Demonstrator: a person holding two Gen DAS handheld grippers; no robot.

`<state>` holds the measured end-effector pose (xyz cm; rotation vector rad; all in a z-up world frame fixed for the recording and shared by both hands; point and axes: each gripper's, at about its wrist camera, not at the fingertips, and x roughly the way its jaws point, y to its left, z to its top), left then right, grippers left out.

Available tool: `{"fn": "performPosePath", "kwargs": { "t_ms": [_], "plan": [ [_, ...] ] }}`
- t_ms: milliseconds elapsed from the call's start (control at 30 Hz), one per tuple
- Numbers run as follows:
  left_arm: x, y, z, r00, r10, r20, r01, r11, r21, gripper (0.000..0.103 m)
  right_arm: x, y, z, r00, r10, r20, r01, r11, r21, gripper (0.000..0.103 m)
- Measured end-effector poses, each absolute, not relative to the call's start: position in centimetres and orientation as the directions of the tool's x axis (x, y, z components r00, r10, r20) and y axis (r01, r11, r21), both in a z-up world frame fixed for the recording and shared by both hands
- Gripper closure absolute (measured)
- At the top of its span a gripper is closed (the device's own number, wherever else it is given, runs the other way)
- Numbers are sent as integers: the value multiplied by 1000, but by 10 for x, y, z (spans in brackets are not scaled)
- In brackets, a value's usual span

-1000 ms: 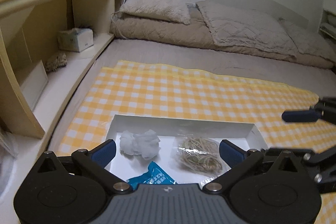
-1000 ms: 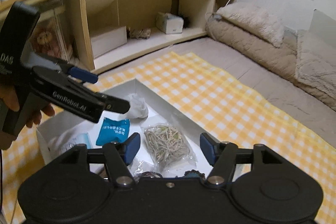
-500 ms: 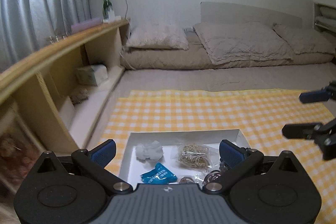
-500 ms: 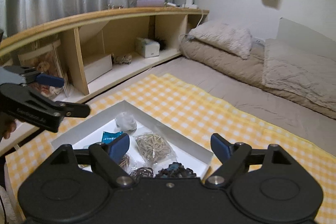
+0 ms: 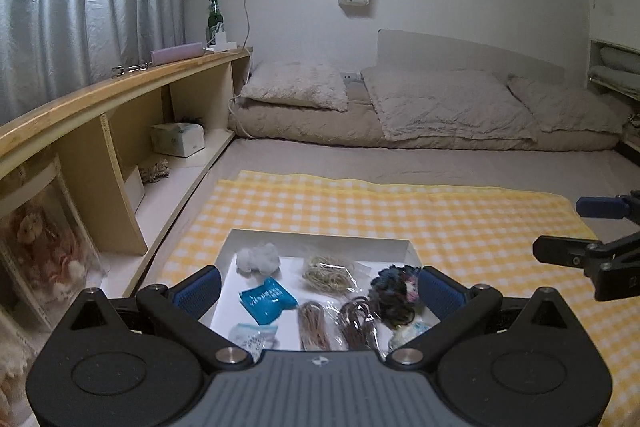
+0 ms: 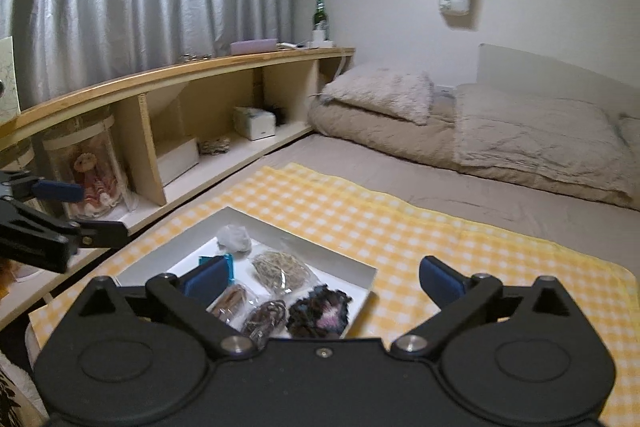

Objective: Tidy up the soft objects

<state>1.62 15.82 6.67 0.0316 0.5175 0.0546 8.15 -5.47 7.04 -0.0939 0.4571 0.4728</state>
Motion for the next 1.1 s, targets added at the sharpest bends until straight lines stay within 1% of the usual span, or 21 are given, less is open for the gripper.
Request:
{"fn": "performPosePath", "kwargs": {
  "t_ms": [167, 533, 1100],
  "plan": [
    [-3, 154, 60, 873, 81, -481, -70, 997, 41, 0, 55, -63, 59, 828, 373, -418, -412, 911, -4, 0],
    [-22, 143, 44, 884, 107, -455, -87, 994, 65, 0, 25, -73, 45, 866, 309, -392, -331, 944, 14, 0],
    [-24, 140, 32, 872, 87, -481, -65, 996, 63, 0, 8, -75, 31, 872, 292, -394, -307, 951, 27, 0]
  ]
}}
